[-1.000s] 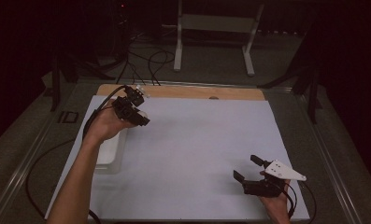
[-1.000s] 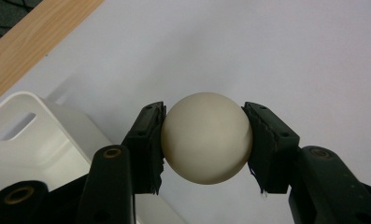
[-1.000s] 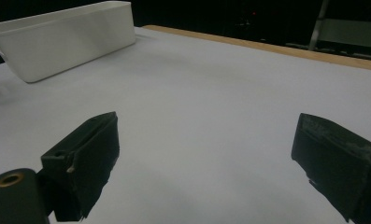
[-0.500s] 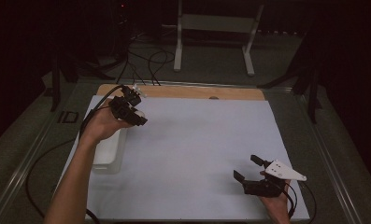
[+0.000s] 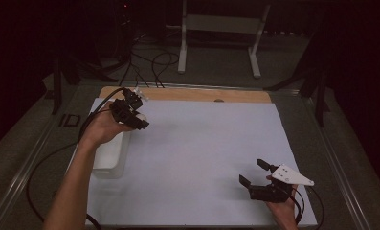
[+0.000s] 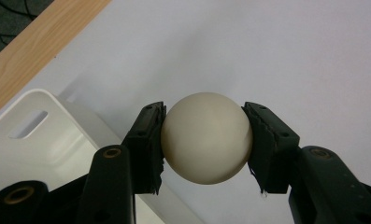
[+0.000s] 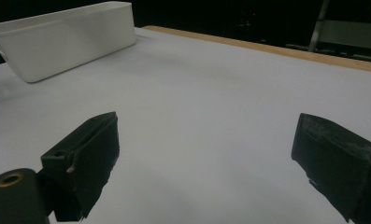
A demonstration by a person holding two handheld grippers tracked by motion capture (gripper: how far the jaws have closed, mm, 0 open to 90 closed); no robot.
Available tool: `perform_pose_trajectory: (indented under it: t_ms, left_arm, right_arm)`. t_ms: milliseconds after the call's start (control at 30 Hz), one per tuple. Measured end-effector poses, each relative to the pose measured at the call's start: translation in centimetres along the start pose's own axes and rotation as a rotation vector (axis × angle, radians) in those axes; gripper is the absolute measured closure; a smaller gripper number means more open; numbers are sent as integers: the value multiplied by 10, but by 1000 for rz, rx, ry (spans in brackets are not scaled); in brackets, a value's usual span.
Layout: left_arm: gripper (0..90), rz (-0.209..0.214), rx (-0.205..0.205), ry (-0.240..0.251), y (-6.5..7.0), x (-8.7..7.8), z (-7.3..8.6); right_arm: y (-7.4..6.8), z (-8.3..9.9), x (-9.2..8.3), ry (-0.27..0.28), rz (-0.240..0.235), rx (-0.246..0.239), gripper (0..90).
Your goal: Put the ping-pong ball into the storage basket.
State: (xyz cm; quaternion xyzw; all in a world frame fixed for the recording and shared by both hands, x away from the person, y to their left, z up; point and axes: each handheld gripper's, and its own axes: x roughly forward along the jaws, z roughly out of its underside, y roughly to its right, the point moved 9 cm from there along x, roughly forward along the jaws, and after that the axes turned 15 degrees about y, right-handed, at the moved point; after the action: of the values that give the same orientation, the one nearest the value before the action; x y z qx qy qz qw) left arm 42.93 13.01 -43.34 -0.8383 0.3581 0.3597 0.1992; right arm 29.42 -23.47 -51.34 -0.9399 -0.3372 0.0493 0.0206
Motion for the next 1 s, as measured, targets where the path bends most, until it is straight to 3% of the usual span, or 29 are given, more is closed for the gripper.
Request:
perform_pose_trajectory:
  t_ms: [467,1000]
  left_arm:
    - [512,-6,3,-2,-5,-3,5]
    - [512,-25,-27,-1,-12,-7,11]
  right_arm:
    - [0,0,1,1,-2,0,73]
    - [-2,1,2,-2,-6,3,73]
